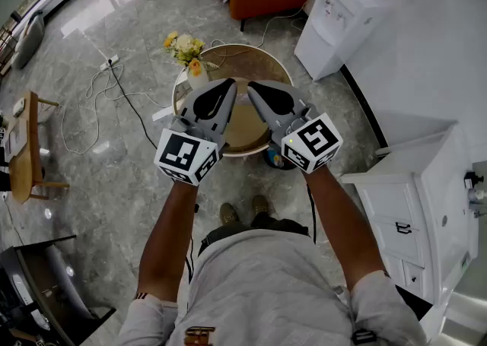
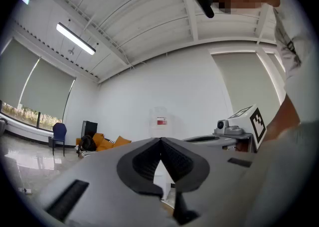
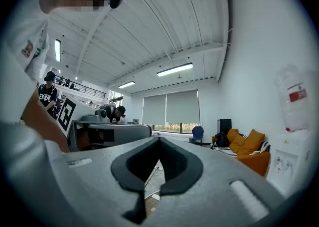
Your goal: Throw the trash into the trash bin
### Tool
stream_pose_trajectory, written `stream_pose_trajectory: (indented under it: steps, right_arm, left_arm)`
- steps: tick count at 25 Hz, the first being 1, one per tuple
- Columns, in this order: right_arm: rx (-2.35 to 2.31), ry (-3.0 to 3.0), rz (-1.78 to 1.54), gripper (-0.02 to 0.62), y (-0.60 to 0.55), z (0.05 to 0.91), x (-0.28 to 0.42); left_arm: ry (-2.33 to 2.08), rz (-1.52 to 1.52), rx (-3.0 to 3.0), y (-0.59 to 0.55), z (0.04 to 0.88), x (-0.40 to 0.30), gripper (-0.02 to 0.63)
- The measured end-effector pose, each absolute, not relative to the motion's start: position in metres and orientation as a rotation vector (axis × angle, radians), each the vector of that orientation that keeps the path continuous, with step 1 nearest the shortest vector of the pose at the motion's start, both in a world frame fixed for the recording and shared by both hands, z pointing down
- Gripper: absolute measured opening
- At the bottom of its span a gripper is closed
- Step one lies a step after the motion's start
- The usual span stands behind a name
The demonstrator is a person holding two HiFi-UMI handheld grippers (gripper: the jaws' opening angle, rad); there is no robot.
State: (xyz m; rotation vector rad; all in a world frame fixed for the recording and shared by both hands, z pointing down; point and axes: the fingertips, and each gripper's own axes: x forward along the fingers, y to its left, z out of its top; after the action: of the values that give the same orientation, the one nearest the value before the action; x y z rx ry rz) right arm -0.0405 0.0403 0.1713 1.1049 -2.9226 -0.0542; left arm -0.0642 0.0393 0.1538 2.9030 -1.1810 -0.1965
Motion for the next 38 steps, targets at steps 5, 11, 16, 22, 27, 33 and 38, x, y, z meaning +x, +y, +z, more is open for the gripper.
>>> stream_pose_trajectory:
  steps: [5, 11, 16, 22, 27, 33, 38]
  right_arm:
    - [1.094, -2.931, -0.053, 0.0, 0.038, 0.172, -0.048]
    - [1.122, -2.938, -0.06, 0.0, 0.035, 0.172, -0.054]
    - [1.155, -2.915, -0.068, 0.0, 0.028, 0.175, -0.063]
    - [1.179, -2.879, -0.072, 0.0, 0.024, 0.183, -0.066]
    - [1.145, -2.862, -0.081, 0.0, 0.017, 0.197, -0.067]
    - [1.074, -2.85, -0.084, 0.0, -0.002, 0.221, -0.056]
    - [0.988, -2.844, -0.123, 0.0, -0.024, 0.239, -0.043]
  left_arm:
    - [-1.169, -0.202, 2.907, 0.036, 0.156, -0.068, 0.0]
    - [-1.152, -0.213, 2.905, 0.033, 0.161, -0.079, 0.0]
    - [-1.133, -0.218, 2.912, 0.028, 0.164, -0.092, 0.0]
    - [-1.096, -0.232, 2.92, 0.025, 0.177, -0.102, 0.0]
    - [-1.1, -0.217, 2.912, 0.015, 0.19, -0.1, 0.0]
    - [-1.153, -0.17, 2.888, -0.005, 0.21, -0.095, 0.0]
    - [-1.219, -0.119, 2.86, -0.029, 0.231, -0.086, 0.0]
